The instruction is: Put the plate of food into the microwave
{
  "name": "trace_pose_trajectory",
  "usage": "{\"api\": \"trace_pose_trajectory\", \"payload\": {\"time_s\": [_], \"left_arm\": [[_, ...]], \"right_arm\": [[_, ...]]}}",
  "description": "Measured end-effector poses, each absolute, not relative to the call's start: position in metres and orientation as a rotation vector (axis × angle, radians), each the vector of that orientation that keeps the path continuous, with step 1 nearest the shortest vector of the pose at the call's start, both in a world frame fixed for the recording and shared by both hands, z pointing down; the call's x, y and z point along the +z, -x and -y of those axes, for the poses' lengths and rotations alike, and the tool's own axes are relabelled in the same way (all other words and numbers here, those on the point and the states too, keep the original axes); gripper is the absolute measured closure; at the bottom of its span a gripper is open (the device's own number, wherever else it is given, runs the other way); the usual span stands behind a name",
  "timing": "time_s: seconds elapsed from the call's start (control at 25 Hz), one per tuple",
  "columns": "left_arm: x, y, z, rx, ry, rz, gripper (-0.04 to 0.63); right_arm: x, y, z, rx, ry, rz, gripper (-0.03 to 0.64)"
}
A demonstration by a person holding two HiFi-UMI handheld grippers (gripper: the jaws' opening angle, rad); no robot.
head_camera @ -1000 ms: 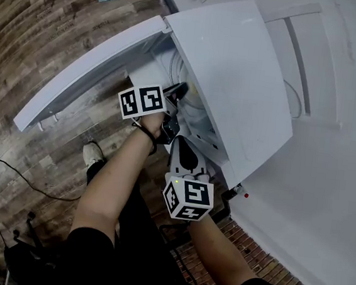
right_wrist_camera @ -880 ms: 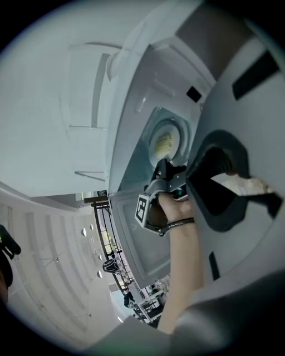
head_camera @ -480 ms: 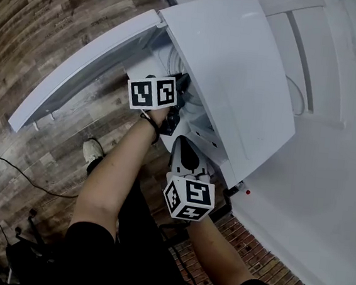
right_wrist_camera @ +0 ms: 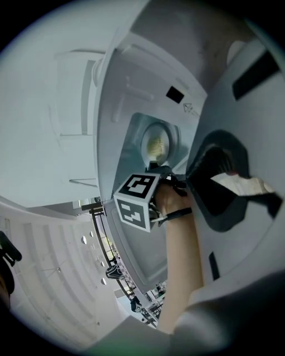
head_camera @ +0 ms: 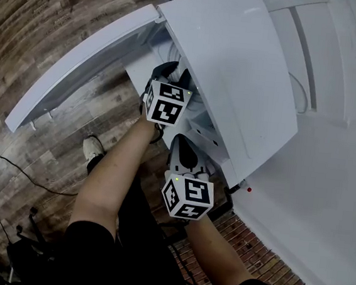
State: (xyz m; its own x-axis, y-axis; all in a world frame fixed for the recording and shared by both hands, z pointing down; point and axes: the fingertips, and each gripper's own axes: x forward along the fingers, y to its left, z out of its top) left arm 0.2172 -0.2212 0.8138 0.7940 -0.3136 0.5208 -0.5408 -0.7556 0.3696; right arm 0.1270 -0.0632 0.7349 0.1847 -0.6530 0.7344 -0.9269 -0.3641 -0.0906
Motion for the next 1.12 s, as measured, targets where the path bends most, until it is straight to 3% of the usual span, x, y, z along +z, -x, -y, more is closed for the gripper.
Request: {"api": "trace_pose_trajectory", "payload": {"time_s": [0.16, 0.2, 0.24, 0.64, 1.12], "left_arm": [[0.807, -0.206, 0.225, 0.514, -2.447, 0.677, 0.498], [0.804, -0.201, 0.226, 0.508, -2.461, 0.682, 0.568], [0.8, -0.196, 0.225, 0.51, -2.484, 0.68, 0.598], [0.742, -0.115, 0.184, 0.689, -2.562, 0.586, 0.598], [0.529, -0.048, 0.174, 0.633, -2.555, 0.719, 0.598]], "right_arm": [[0.733, -0.128, 0.064, 0.987, -2.102, 1.498, 0.611], [0.732, -0.128, 0.064, 0.985, -2.109, 1.501, 0.611], [0.731, -0.129, 0.065, 0.984, -2.118, 1.505, 0.611], [0.7, -0.126, 0.093, 0.996, -2.31, 1.55, 0.611], [0.515, -0.127, 0.092, 0.816, -2.392, 1.678, 0.611]]}}
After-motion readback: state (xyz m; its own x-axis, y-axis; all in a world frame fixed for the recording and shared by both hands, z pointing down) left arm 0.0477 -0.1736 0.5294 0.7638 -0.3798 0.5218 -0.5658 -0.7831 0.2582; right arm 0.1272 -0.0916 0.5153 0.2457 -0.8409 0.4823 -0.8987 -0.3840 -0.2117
